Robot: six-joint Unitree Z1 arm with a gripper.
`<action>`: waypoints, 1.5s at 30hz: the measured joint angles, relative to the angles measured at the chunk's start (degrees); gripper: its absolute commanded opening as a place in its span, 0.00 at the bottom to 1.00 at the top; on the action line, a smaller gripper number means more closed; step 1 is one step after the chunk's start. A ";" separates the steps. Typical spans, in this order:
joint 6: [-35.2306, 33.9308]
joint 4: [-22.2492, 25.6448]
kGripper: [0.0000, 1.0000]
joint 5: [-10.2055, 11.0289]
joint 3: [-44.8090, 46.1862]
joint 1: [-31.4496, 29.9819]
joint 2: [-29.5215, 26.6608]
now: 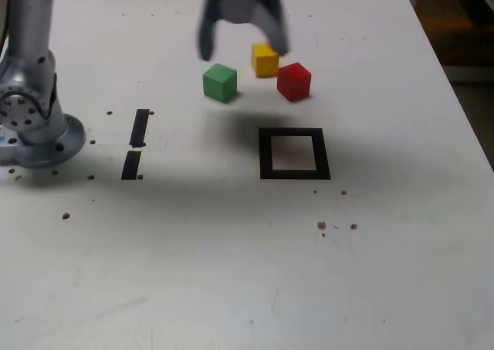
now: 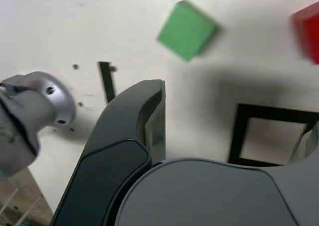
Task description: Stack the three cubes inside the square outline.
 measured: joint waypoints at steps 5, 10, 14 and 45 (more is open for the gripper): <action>-1.65 0.00 1.00 0.00 -9.30 1.80 7.30; -5.81 -0.39 0.98 -0.36 -15.96 3.17 8.14; -9.85 -0.77 0.96 -1.30 -12.19 4.71 8.83; -22.81 -14.51 0.41 -2.59 -2.22 6.14 13.09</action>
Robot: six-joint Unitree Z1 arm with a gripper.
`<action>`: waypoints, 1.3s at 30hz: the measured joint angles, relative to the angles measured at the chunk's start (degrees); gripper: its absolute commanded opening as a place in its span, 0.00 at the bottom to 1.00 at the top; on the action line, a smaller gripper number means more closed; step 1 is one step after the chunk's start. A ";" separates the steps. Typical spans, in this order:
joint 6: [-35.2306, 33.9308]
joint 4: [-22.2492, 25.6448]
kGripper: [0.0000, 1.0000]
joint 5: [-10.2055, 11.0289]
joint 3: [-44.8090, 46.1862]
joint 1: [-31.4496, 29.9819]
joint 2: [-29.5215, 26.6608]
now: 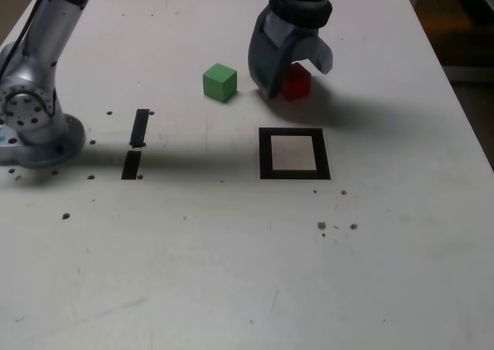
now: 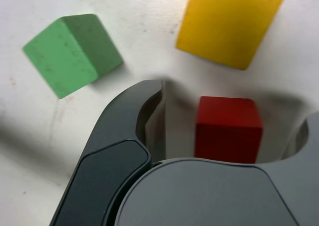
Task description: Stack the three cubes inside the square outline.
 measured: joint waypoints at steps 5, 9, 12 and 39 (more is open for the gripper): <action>-0.27 -2.82 0.35 0.17 0.88 0.00 -0.13; -1.16 -3.06 0.30 -0.28 1.87 0.00 -0.12; -1.65 -3.06 0.21 -0.28 1.94 0.00 -0.12; 5.97 1.14 0.10 0.75 2.93 -20.82 -7.91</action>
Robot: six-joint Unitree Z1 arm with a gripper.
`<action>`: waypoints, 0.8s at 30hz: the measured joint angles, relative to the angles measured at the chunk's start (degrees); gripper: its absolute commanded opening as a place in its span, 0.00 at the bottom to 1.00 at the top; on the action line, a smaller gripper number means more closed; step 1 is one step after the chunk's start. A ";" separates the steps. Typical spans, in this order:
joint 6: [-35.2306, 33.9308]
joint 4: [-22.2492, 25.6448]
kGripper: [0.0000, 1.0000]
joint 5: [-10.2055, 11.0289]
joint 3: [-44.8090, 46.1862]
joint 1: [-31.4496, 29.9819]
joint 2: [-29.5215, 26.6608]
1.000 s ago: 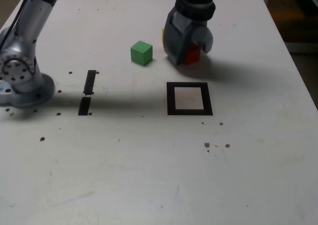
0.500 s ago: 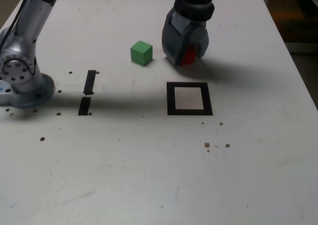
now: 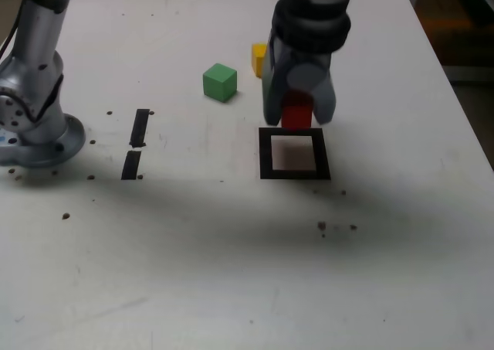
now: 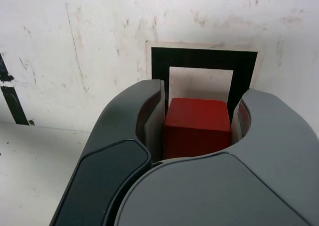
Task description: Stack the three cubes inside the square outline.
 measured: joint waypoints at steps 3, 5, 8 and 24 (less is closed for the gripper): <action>-0.35 -1.96 0.10 0.02 1.80 -0.31 1.10; -0.40 -3.30 0.10 0.00 3.13 -0.37 1.60; -0.42 -5.05 0.10 -0.30 4.59 -0.41 1.94; -0.55 -9.55 0.17 -2.59 6.01 -0.27 4.07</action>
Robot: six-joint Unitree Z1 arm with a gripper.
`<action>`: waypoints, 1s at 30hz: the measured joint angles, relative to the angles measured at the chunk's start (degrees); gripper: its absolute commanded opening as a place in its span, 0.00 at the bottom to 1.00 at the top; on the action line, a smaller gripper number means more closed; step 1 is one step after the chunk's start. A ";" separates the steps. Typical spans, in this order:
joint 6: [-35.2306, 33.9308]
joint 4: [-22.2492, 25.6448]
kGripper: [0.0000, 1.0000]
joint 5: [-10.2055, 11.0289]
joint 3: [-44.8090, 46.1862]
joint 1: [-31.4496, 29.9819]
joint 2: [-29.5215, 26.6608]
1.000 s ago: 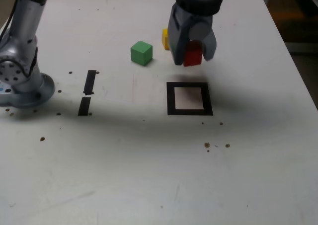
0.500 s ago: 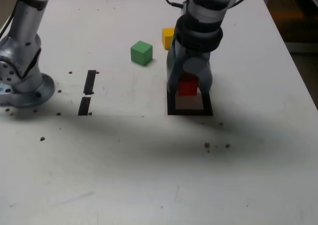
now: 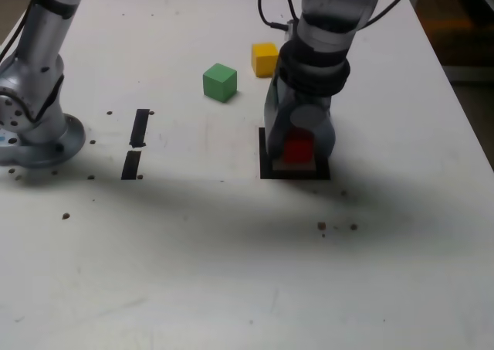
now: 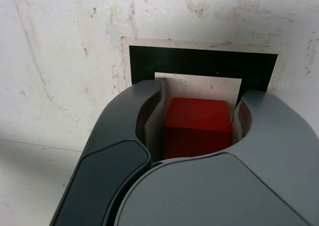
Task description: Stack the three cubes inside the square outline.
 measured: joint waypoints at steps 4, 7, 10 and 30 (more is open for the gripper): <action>0.00 0.00 0.37 0.02 0.02 0.00 0.00; -0.02 0.69 0.57 0.08 0.05 0.00 0.00; -0.08 0.92 0.79 0.08 0.19 0.00 0.02; 8.11 14.63 1.00 5.06 -3.63 5.85 -12.89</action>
